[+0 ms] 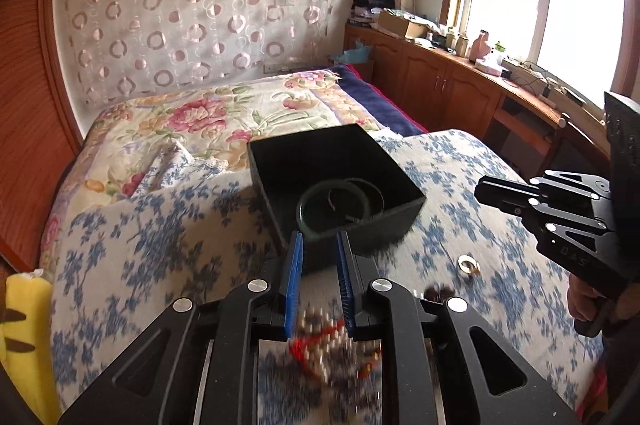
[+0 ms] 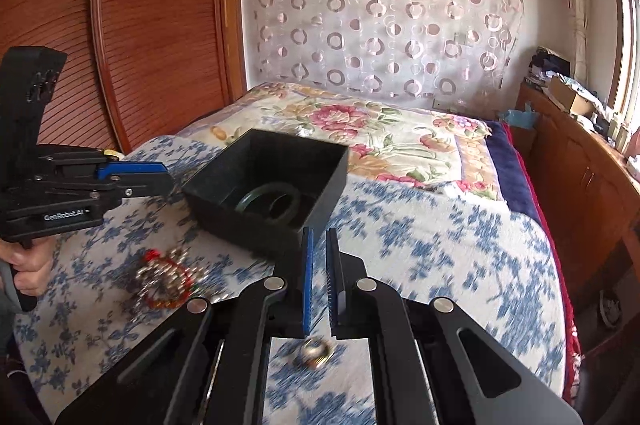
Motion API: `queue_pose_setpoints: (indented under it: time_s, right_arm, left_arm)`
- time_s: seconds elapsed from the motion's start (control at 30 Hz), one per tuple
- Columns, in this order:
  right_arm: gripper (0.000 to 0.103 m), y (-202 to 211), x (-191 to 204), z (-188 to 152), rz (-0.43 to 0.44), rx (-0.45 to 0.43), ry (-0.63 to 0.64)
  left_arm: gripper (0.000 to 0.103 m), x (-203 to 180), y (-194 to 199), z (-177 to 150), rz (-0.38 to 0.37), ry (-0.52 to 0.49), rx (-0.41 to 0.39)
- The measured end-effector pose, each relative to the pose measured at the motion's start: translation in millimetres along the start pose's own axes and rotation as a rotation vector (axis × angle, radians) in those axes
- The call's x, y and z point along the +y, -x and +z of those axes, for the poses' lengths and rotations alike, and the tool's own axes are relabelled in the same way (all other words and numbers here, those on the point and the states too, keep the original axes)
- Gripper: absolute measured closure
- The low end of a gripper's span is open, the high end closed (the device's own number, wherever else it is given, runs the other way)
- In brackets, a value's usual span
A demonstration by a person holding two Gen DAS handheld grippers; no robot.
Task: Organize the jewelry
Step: 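Move both grippers from the box back over the jewelry pile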
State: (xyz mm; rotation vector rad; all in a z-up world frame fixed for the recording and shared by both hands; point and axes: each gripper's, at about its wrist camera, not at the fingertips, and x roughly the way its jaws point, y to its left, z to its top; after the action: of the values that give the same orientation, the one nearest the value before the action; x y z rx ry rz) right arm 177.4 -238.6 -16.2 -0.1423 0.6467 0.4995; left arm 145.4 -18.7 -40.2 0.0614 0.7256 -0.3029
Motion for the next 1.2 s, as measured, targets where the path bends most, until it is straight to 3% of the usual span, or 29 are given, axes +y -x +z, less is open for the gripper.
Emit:
queue_pose_setpoints:
  time_s: [0.23,0.6,0.93,1.2]
  right_arm:
    - [0.095,13.9,19.9,-20.8,0.025,0.016,-0.029]
    - [0.09,18.7,45.4,-42.8,0.024,0.065,-0.049]
    - [0.089,23.1,31.6,-54.6,-0.049,0.122,-0.096]
    - [0.089,31.3,29.2,-64.1,-0.061,0.108,-0.085]
  left_arm:
    - [0.087,4.1,24.7,-28.3,0.009,0.012,-0.004]
    - [0.087,12.5,44.6,-72.4,-0.041,0.017,0.018]
    - [0.074,7.8,28.9,-86.4,-0.098,0.052,0.051]
    - [0.064,-4.1,9.2,-85.5,-0.115,0.078,0.093]
